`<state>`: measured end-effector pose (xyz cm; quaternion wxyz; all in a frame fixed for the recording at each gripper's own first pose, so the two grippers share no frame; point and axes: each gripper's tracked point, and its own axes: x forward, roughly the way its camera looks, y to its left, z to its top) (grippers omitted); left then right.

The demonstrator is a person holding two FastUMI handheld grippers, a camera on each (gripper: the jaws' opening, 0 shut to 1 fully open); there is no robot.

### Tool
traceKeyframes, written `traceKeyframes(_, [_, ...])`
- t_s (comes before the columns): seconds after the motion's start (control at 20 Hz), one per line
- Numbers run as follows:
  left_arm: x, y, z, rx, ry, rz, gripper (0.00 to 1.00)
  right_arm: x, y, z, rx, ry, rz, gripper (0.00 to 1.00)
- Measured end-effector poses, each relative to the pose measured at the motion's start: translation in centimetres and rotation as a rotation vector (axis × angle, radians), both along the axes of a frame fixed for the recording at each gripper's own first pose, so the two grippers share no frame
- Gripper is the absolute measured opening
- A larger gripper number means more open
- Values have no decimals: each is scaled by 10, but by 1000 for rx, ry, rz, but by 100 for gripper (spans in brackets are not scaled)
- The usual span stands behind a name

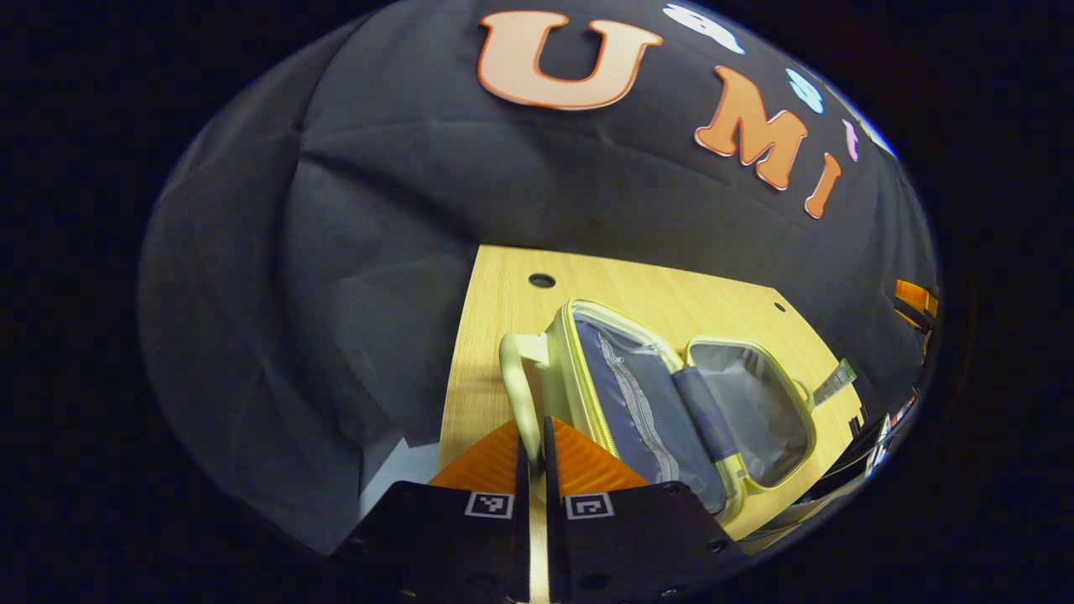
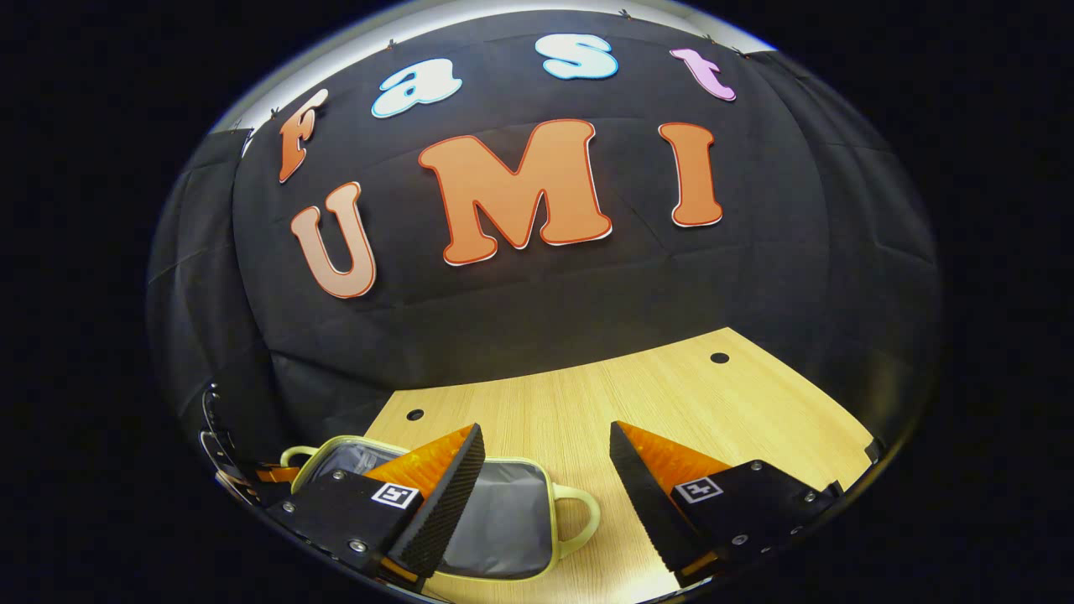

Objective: First open the suitcase, pack the skin care products into it, and then close the suitcase.

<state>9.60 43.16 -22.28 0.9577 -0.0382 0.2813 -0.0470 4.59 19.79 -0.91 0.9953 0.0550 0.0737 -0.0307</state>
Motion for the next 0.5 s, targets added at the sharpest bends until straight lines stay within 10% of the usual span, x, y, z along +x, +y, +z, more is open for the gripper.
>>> traceKeyframes(0.5, [-4, 23, -92, -218, 162, 83, 9, -8, -16, -11, -22, 14, -48, 95])
